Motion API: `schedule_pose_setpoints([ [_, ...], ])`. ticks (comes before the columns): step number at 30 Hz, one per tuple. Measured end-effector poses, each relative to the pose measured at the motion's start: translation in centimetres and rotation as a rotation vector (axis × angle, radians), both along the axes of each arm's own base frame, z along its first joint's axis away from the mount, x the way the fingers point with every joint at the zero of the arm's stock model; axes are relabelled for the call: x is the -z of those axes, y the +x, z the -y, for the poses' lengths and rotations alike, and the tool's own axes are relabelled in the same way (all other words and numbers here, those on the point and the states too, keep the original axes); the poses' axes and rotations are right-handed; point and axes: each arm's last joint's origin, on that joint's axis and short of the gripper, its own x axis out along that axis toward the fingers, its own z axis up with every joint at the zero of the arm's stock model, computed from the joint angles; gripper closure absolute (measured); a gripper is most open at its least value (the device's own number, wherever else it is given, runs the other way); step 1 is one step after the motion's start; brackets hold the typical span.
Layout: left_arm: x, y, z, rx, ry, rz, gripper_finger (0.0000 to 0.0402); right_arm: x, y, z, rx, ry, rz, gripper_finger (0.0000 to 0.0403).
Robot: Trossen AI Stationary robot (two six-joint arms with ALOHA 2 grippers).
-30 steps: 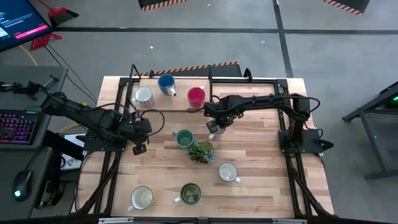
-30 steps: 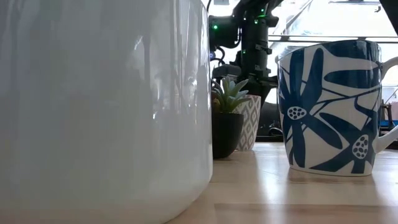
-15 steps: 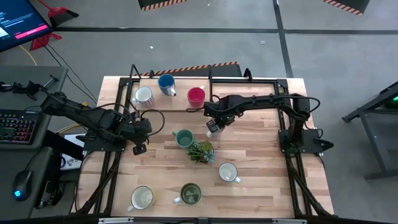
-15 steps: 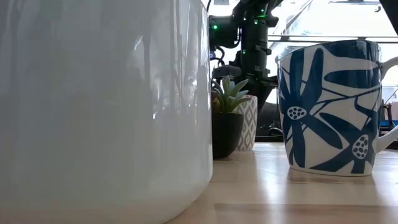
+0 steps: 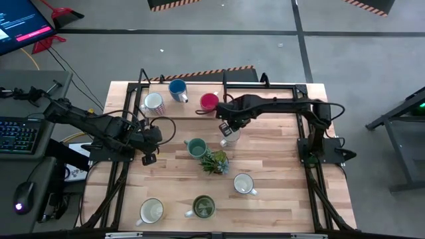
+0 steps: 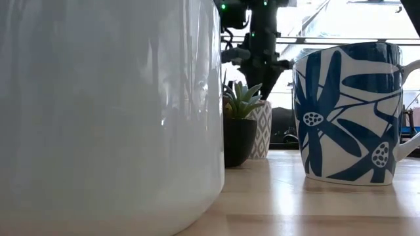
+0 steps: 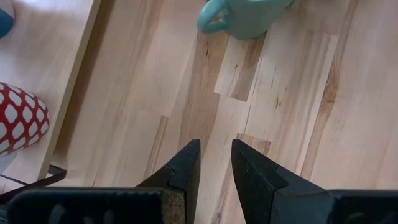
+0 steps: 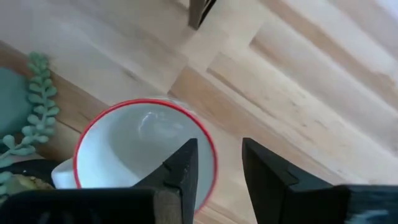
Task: Place coffee mugs
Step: Put the yellow mug on the shelf
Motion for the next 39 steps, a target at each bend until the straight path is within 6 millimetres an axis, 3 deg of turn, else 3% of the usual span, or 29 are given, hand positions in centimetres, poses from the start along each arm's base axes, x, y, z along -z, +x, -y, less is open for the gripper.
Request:
schedule_pose_setpoints([
  [5,0.0,0.0,0.0,0.0,0.0,0.0,0.0321,-2.5,0.6,-1.1,-0.048,-0.029,0.049,0.0299],
  [13,0.0,0.0,0.0,0.0,0.001,0.0,0.0321,-5.5,1.5,-5.6,-0.316,-0.122,0.119,0.0299],
  [21,0.0,0.0,0.0,0.0,0.001,0.0,0.0321,-5.2,0.0,-11.6,-0.639,-0.115,-0.022,0.0299],
  [28,0.0,0.0,0.0,0.0,0.001,0.0,0.0321,-5.2,-1.7,-17.2,-0.799,-0.068,-0.046,0.0299],
  [35,0.0,0.0,0.0,0.0,0.001,0.0,0.0321,-4.7,-3.6,-21.0,-0.772,-0.081,-0.057,0.0299],
  [39,0.0,0.0,0.0,0.001,-0.001,-0.001,0.0321,-3.4,-5.9,-21.8,-0.679,-0.13,-0.083,0.0299],
])
